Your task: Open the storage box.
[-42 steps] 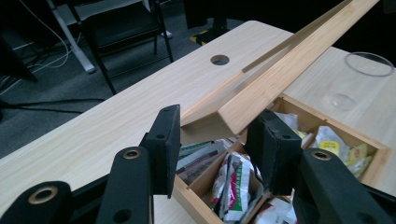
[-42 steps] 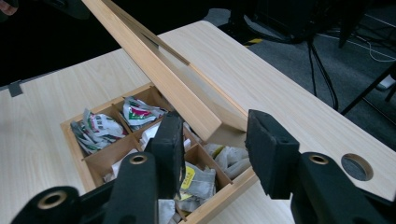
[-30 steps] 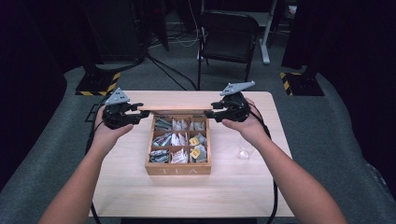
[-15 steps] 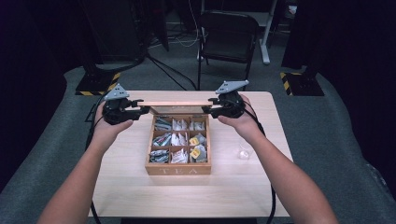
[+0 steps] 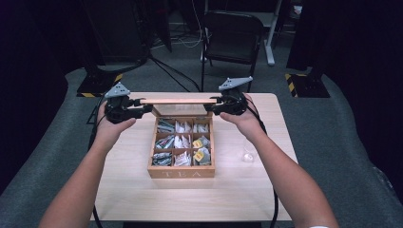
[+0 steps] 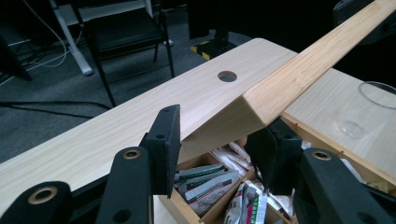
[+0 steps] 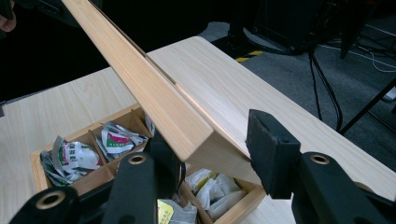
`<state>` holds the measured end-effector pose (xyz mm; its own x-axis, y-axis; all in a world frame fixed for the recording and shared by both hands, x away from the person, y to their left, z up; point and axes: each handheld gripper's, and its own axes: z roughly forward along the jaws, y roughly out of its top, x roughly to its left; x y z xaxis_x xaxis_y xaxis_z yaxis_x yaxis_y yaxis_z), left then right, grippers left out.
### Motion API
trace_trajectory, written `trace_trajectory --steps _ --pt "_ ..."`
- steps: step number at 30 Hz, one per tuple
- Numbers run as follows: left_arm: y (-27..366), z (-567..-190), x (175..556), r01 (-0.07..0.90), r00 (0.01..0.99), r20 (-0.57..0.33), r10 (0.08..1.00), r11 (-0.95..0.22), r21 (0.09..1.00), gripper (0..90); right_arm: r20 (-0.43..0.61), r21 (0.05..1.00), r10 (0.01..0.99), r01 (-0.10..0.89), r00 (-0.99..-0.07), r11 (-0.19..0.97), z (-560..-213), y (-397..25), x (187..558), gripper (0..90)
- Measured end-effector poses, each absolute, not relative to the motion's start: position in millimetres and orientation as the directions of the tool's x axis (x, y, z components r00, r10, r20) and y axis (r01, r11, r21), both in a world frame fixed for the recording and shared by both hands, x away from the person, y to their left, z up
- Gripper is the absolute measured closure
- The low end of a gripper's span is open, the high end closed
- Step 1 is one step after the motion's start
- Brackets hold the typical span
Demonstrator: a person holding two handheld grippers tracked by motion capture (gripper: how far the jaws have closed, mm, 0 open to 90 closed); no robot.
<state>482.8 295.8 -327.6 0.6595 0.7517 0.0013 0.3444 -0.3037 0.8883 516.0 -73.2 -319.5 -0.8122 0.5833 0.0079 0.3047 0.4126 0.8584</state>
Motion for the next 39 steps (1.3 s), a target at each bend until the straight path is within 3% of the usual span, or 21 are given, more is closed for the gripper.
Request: trace_trajectory --steps 20,26,39 --pt "294 -338 501 0.363 0.629 -0.013 0.778 -0.279 0.889 59.7 0.048 0.859 0.606 0.342 -0.794 0.38 -315 -74 530 57.1" --pt "294 -339 504 0.364 0.621 -0.022 0.784 -0.263 0.894 59.9 0.058 0.858 0.619 0.357 -0.783 0.37 -321 -79 539 50.6" --pt "295 -338 514 0.371 0.62 -0.037 0.783 -0.252 0.894 60.2 0.076 0.859 0.639 0.376 -0.766 0.348 -348 -73 553 53.9"
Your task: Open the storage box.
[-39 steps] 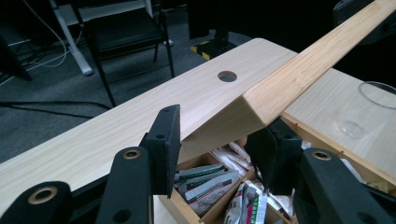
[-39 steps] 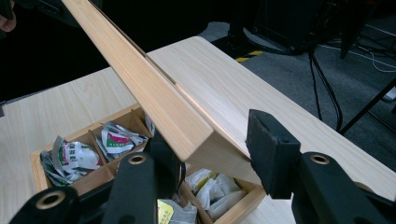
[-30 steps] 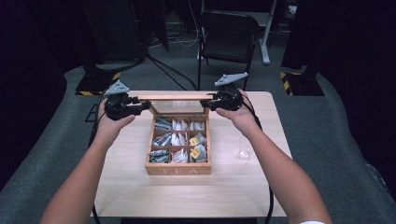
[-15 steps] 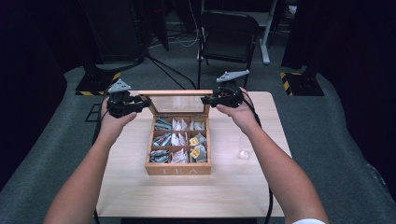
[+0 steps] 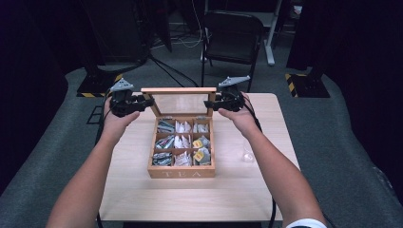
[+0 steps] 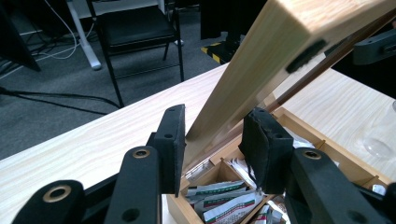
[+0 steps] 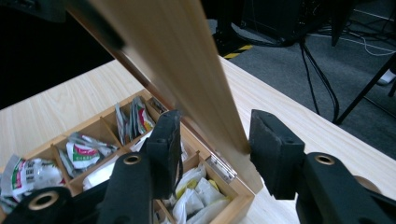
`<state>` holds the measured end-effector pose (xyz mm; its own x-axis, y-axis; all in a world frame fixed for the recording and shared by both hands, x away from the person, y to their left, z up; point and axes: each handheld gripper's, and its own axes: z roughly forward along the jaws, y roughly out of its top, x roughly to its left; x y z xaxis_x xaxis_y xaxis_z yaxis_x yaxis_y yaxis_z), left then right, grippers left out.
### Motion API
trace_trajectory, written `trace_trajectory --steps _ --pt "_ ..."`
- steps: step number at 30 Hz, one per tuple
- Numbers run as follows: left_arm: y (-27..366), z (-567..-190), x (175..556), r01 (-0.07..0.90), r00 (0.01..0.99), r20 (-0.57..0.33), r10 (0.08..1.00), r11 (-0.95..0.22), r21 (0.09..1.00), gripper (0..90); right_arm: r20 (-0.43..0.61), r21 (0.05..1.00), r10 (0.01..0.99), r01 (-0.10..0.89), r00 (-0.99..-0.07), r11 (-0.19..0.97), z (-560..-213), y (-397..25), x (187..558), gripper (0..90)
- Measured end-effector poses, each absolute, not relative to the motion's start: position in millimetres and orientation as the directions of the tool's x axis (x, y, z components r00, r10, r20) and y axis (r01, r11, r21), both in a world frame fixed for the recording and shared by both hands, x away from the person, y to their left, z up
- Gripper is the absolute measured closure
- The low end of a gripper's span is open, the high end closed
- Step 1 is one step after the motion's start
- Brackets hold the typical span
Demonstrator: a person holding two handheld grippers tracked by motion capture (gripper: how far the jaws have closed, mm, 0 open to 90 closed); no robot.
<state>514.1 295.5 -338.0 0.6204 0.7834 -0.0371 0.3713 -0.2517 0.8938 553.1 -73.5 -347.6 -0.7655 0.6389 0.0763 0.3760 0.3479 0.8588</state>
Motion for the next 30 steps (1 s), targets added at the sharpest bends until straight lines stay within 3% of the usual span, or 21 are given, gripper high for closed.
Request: trace_trajectory --steps 30 --pt "295 -361 538 0.406 0.603 -0.063 0.795 -0.238 0.883 61.4 0.1 0.88 0.659 0.375 -0.746 0.291 -353 -72 566 55.8"
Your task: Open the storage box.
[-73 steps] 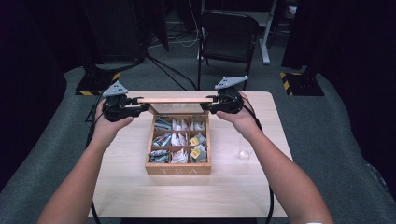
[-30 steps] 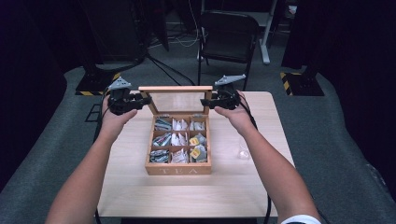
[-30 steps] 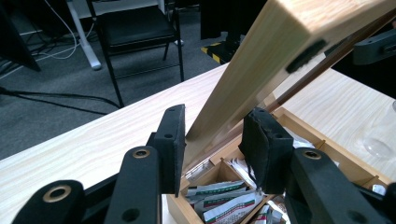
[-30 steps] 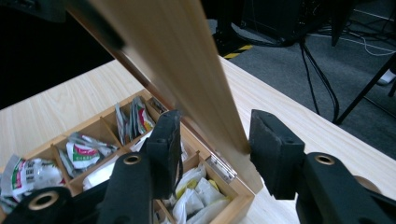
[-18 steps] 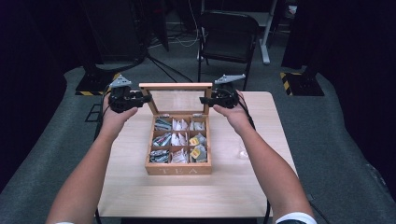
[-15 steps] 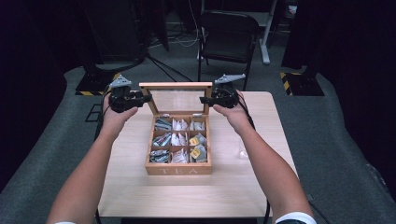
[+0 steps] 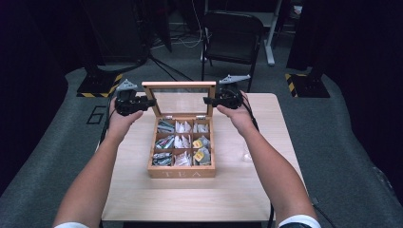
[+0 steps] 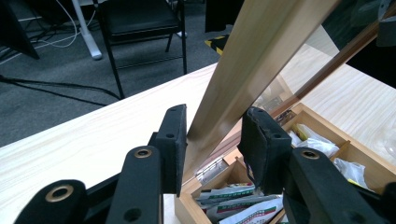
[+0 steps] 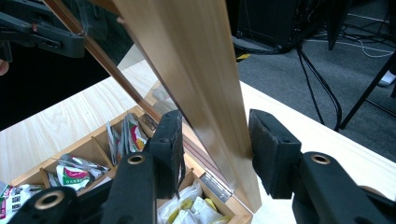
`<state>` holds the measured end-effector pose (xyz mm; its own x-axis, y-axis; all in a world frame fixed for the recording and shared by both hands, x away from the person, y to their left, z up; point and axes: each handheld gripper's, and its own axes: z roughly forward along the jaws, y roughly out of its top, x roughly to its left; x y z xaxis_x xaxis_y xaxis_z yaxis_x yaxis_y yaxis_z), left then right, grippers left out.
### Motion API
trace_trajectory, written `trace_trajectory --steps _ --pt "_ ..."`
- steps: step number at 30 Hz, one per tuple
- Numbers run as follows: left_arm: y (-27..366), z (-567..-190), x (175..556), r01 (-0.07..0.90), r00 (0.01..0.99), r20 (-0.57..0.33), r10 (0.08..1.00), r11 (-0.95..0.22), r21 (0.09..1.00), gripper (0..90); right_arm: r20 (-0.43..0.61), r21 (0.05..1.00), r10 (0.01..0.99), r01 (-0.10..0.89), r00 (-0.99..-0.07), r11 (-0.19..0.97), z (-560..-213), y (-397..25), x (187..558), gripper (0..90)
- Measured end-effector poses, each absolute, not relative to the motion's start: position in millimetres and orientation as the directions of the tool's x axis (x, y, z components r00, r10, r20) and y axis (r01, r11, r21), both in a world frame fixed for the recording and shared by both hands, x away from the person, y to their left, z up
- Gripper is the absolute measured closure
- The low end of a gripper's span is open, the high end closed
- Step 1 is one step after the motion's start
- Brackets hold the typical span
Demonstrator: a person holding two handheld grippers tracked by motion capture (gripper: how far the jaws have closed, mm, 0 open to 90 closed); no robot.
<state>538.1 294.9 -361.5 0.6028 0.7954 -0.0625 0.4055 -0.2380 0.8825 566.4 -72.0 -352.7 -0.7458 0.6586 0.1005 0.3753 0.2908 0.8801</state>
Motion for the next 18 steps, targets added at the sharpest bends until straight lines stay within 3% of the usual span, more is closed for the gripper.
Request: trace_trajectory --steps 6,18 --pt "294 -362 540 0.401 0.597 -0.05 0.801 -0.244 0.883 62.2 0.162 0.871 0.668 0.424 -0.726 0.249 -355 -76 570 56.1" --pt "292 -367 548 0.415 0.573 -0.065 0.817 -0.22 0.883 62.8 0.144 0.87 0.69 0.422 -0.709 0.253 -365 -71 578 56.1"
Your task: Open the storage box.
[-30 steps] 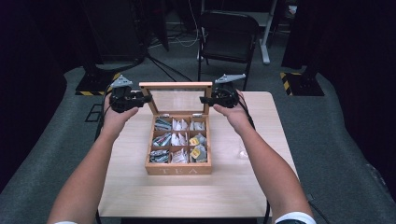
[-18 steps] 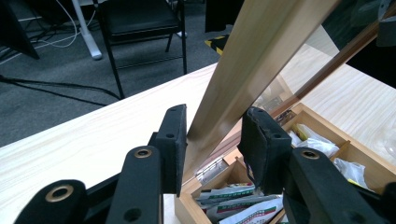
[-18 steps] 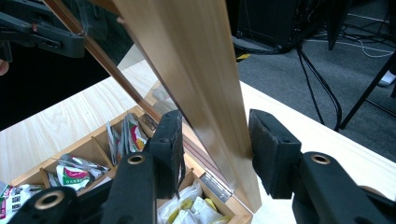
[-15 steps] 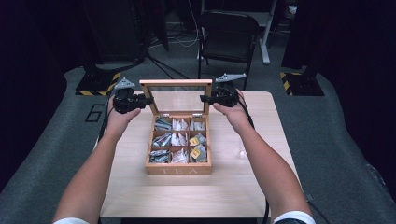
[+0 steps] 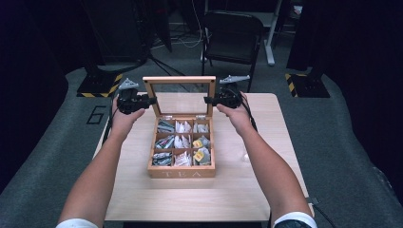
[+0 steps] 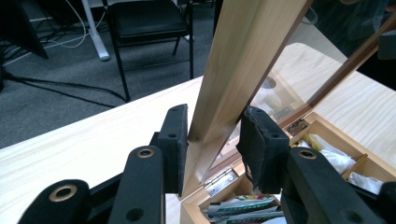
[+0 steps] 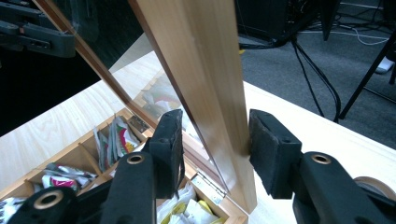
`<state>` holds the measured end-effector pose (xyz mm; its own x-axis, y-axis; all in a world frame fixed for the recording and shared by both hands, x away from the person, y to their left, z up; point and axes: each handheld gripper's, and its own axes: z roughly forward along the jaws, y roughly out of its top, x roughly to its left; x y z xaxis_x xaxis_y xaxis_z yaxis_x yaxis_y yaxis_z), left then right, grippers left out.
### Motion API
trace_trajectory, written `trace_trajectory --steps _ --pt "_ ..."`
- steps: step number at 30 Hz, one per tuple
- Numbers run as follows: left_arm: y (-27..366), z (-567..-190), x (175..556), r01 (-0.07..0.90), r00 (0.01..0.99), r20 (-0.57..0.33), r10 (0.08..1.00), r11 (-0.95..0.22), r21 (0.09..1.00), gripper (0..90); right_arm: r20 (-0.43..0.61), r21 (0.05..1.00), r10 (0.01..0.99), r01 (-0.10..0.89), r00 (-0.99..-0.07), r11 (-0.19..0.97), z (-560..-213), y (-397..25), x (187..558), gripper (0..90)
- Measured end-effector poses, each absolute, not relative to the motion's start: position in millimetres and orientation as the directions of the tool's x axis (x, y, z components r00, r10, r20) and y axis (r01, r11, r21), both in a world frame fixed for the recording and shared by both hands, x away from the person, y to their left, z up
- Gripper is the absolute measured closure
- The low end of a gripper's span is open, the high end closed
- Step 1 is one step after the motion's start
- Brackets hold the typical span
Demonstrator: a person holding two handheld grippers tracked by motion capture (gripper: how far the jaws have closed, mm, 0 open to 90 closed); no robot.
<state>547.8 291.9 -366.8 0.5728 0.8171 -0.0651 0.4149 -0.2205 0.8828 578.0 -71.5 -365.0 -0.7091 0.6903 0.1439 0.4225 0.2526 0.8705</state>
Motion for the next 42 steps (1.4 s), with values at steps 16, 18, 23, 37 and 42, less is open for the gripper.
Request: trace_trajectory --steps 16,18,23,37,42 --pt "292 -375 558 0.438 0.561 -0.09 0.823 -0.203 0.876 62.9 0.156 0.867 0.701 0.437 -0.696 0.24 -371 -73 586 59.1" --pt "291 -377 559 0.444 0.557 -0.084 0.826 -0.211 0.871 63.0 0.153 0.862 0.705 0.442 -0.693 0.248 -372 -74 587 60.1" --pt "289 -384 561 0.465 0.552 -0.08 0.83 -0.227 0.856 63.5 0.156 0.848 0.713 0.463 -0.683 0.258 -374 -74 588 61.6" --pt "281 -389 564 0.499 0.517 -0.06 0.854 -0.243 0.832 58.1 0.136 0.854 0.741 0.456 -0.658 0.248 -376 -71 592 63.9" --pt "284 -389 561 0.507 0.502 -0.084 0.861 -0.214 0.835 58.0 0.146 0.842 0.754 0.48 -0.641 0.245 -374 -69 596 64.3"
